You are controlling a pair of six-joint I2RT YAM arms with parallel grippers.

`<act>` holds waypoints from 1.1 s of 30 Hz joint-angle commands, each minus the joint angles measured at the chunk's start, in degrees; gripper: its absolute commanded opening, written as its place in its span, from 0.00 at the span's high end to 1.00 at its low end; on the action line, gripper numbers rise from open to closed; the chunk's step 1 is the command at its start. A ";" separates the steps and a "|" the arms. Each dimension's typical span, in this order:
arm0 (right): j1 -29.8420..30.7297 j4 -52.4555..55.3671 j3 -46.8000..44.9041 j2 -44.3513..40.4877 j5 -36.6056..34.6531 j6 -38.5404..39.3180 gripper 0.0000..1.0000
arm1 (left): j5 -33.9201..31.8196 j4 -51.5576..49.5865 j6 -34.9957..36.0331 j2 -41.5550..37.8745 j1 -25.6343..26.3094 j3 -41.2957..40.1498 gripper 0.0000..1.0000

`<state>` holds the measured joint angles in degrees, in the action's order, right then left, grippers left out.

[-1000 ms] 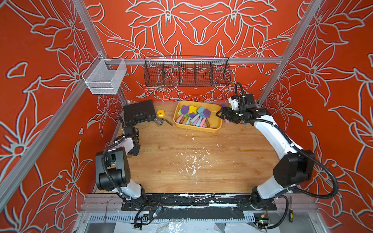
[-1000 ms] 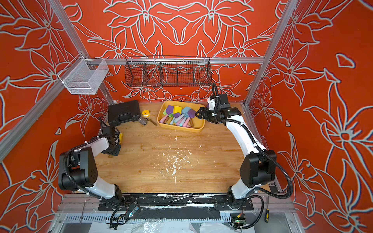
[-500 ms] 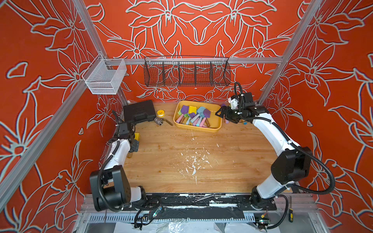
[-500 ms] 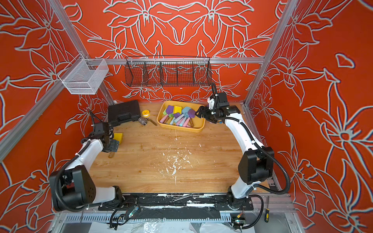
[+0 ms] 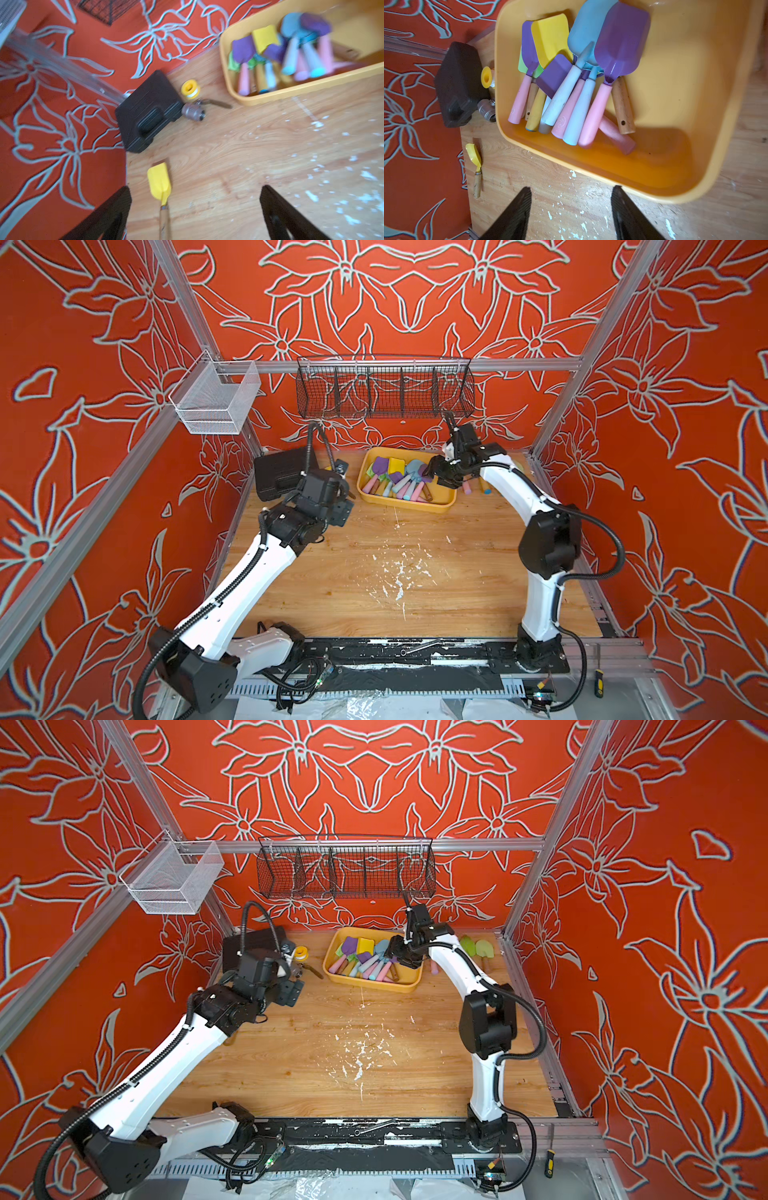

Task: Take the shovel out of the storage box
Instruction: Pick up the shovel from the storage box.

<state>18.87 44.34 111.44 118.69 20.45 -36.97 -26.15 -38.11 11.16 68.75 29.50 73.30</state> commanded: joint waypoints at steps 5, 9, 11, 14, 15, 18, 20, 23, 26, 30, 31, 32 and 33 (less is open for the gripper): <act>1.30 3.05 9.42 10.42 -6.32 -6.09 0.44 | 9.28 -0.17 -13.04 3.01 5.66 7.08 0.03; 1.32 3.56 11.24 13.63 -9.42 -7.28 0.48 | 12.09 2.51 -16.11 2.01 6.01 6.22 0.03; 1.29 2.89 11.08 14.51 -10.49 -7.88 0.50 | 13.60 2.96 -16.16 1.71 6.10 5.85 0.03; 1.24 1.00 11.66 16.26 -10.52 -8.50 0.54 | 14.73 2.95 -16.55 1.44 6.10 6.23 0.03; 1.25 0.85 12.36 16.96 -10.66 -8.54 0.55 | 15.05 2.90 -16.24 1.33 6.15 6.24 0.03; 1.17 1.21 15.26 19.59 -11.13 -8.72 0.57 | 14.95 3.44 -15.28 0.48 6.19 5.50 0.03; 1.04 1.31 16.78 21.08 -11.44 -9.26 0.58 | 14.64 3.92 -14.46 -0.21 6.19 4.58 0.03; 0.86 0.26 18.23 22.55 -11.93 -9.84 0.63 | 14.39 3.14 -13.50 -0.70 6.19 4.66 0.03; 0.81 1.69 22.19 25.12 -12.08 -9.60 0.65 | 13.82 2.70 -12.45 -1.27 6.19 4.53 0.03; 0.81 2.76 25.18 27.61 -11.70 -9.88 0.70 | 13.93 2.60 -11.86 -2.11 6.19 4.18 0.03; 0.81 2.57 25.13 27.80 -11.90 -9.96 0.71 | 14.15 2.66 -11.86 -2.21 6.19 4.13 0.03; 0.81 2.29 25.04 27.97 -12.01 -9.97 0.73 | 14.35 2.84 -11.82 -2.36 6.19 3.97 0.03; 0.81 2.33 24.93 28.07 -12.16 -10.04 0.74 | 14.37 3.02 -11.93 -2.46 6.19 3.81 0.03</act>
<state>19.84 45.34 135.02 145.47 9.87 -45.63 -12.14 -35.48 -1.43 67.61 35.35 77.89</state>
